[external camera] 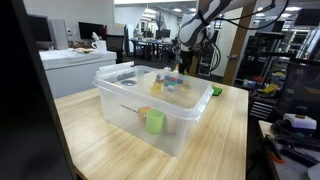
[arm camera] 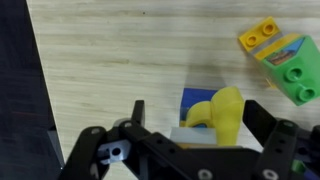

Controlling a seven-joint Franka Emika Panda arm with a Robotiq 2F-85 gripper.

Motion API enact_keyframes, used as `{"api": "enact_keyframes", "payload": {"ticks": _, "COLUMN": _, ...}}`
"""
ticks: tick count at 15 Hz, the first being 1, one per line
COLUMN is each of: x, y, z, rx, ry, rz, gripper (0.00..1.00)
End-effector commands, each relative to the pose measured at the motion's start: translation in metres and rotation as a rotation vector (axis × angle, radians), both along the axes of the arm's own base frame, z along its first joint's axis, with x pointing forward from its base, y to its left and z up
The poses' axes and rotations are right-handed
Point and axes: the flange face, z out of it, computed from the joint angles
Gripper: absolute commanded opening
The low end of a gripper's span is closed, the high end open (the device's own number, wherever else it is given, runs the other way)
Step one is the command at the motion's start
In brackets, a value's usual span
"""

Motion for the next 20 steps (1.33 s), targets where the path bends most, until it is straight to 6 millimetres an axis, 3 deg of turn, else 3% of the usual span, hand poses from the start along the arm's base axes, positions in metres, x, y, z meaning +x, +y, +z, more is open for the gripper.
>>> {"api": "enact_keyframes", "payload": {"ticks": 1, "x": 0.006, "y": -0.004, "z": -0.006, "rx": 0.009, "ry": -0.012, "rz": 0.033, "gripper": 1.00}}
{"api": "enact_keyframes", "payload": {"ticks": 2, "x": 0.008, "y": -0.004, "z": -0.006, "rx": 0.007, "ry": -0.013, "rz": 0.036, "gripper": 1.00}}
{"api": "enact_keyframes", "payload": {"ticks": 3, "x": 0.009, "y": -0.003, "z": -0.007, "rx": 0.008, "ry": -0.014, "rz": 0.037, "gripper": 0.92}}
{"api": "enact_keyframes", "payload": {"ticks": 4, "x": 0.011, "y": -0.002, "z": -0.007, "rx": 0.009, "ry": -0.016, "rz": 0.041, "gripper": 0.73}}
{"api": "enact_keyframes", "payload": {"ticks": 11, "x": 0.017, "y": 0.004, "z": -0.005, "rx": 0.013, "ry": -0.023, "rz": 0.050, "gripper": 0.25}}
{"api": "enact_keyframes", "payload": {"ticks": 17, "x": 0.016, "y": 0.005, "z": 0.001, "rx": 0.005, "ry": -0.018, "rz": 0.051, "gripper": 0.25}}
{"api": "enact_keyframes", "payload": {"ticks": 20, "x": 0.021, "y": 0.007, "z": 0.030, "rx": 0.006, "ry": -0.015, "rz": 0.050, "gripper": 0.25}}
